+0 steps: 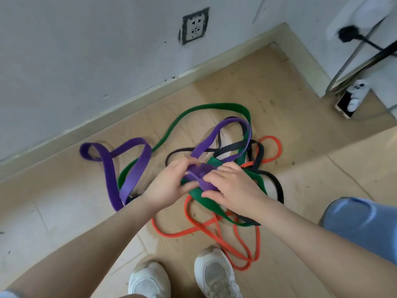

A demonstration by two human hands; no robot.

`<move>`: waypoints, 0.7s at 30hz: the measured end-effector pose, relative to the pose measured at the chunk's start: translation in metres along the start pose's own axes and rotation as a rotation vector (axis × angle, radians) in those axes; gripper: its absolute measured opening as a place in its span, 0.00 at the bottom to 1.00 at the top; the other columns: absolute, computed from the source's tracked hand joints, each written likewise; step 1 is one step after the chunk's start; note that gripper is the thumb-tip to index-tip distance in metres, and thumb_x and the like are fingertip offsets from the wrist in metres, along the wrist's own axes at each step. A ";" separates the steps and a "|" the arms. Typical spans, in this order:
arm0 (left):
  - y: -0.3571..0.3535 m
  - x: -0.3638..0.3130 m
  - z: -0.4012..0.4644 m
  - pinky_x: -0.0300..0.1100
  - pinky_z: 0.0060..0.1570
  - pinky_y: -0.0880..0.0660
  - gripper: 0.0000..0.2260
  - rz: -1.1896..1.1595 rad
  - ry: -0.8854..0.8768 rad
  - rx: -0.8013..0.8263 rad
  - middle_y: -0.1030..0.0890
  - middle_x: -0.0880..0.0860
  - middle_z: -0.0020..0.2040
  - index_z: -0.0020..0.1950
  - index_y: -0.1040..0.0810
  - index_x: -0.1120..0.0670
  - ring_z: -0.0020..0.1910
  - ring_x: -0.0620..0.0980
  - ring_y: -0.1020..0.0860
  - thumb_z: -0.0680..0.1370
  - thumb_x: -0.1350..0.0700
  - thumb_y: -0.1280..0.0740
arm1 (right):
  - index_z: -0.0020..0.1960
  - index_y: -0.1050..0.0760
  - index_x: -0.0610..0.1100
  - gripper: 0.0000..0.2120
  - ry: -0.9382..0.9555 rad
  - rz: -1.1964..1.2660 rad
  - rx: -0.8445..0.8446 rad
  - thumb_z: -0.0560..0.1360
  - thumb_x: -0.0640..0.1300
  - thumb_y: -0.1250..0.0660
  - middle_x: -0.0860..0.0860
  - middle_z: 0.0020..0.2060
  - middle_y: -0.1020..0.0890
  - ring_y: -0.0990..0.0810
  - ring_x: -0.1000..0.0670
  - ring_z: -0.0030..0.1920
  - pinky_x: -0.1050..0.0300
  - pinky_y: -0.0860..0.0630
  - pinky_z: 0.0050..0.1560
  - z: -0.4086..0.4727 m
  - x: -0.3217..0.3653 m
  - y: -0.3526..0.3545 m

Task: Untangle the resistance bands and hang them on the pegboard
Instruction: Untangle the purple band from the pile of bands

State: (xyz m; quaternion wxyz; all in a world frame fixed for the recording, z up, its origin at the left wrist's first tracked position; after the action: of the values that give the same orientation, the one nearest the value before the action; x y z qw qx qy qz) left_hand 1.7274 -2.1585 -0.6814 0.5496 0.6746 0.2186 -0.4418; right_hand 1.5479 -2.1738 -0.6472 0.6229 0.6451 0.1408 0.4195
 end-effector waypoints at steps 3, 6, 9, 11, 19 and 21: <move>0.023 -0.008 -0.006 0.29 0.41 0.29 0.11 -0.104 0.128 -0.013 0.22 0.40 0.41 0.48 0.30 0.45 0.40 0.36 0.24 0.72 0.45 0.30 | 0.45 0.25 0.44 0.17 -0.182 0.251 -0.029 0.70 0.57 0.37 0.53 0.39 0.21 0.31 0.55 0.44 0.60 0.39 0.50 0.012 0.004 0.006; 0.034 -0.008 -0.020 0.35 0.33 0.25 0.08 -0.448 0.376 0.151 0.19 0.48 0.33 0.49 0.29 0.52 0.28 0.45 0.23 0.74 0.56 0.32 | 0.49 0.22 0.46 0.15 -0.392 0.478 0.148 0.70 0.56 0.33 0.55 0.46 0.22 0.30 0.56 0.51 0.65 0.37 0.54 0.020 -0.012 0.002; 0.038 -0.005 -0.030 0.37 0.34 0.28 0.09 -0.521 0.519 0.161 0.22 0.50 0.31 0.44 0.27 0.62 0.28 0.47 0.25 0.77 0.55 0.36 | 0.53 0.23 0.48 0.09 -0.548 0.636 0.382 0.74 0.44 0.31 0.55 0.49 0.21 0.24 0.59 0.51 0.63 0.29 0.56 0.021 -0.021 -0.009; 0.039 0.000 -0.035 0.44 0.40 0.32 0.11 -0.531 0.543 0.072 0.25 0.54 0.35 0.42 0.26 0.62 0.35 0.50 0.29 0.79 0.56 0.39 | 0.55 0.24 0.48 0.09 -0.635 0.810 0.408 0.76 0.39 0.35 0.52 0.50 0.20 0.23 0.58 0.51 0.59 0.26 0.54 0.025 -0.013 -0.009; 0.068 -0.043 -0.018 0.47 0.58 0.28 0.11 -1.002 0.400 -0.490 0.20 0.48 0.55 0.41 0.21 0.50 0.58 0.50 0.24 0.79 0.53 0.42 | 0.59 0.28 0.45 0.14 -0.654 1.273 0.240 0.76 0.33 0.37 0.49 0.51 0.22 0.20 0.48 0.49 0.50 0.20 0.52 0.079 0.042 0.021; 0.080 -0.056 -0.009 0.46 0.62 0.30 0.10 -1.020 0.311 -0.454 0.24 0.43 0.63 0.41 0.22 0.50 0.66 0.47 0.29 0.79 0.54 0.41 | 0.68 0.33 0.49 0.23 -0.630 1.215 0.204 0.76 0.35 0.35 0.48 0.59 0.24 0.23 0.39 0.57 0.42 0.22 0.56 0.093 0.053 0.025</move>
State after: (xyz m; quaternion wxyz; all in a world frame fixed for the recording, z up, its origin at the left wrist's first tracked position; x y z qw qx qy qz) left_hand 1.7642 -2.1635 -0.5904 0.3596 0.4061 0.6834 -0.4886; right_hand 1.6388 -2.2050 -0.5930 0.2247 0.7561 -0.3945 0.4714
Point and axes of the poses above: each hand's wrist, its own z-axis towards the middle knuckle, its own y-axis out of the back of the hand, x = y × z, the point moved 1 cm from there along z, towards the middle knuckle
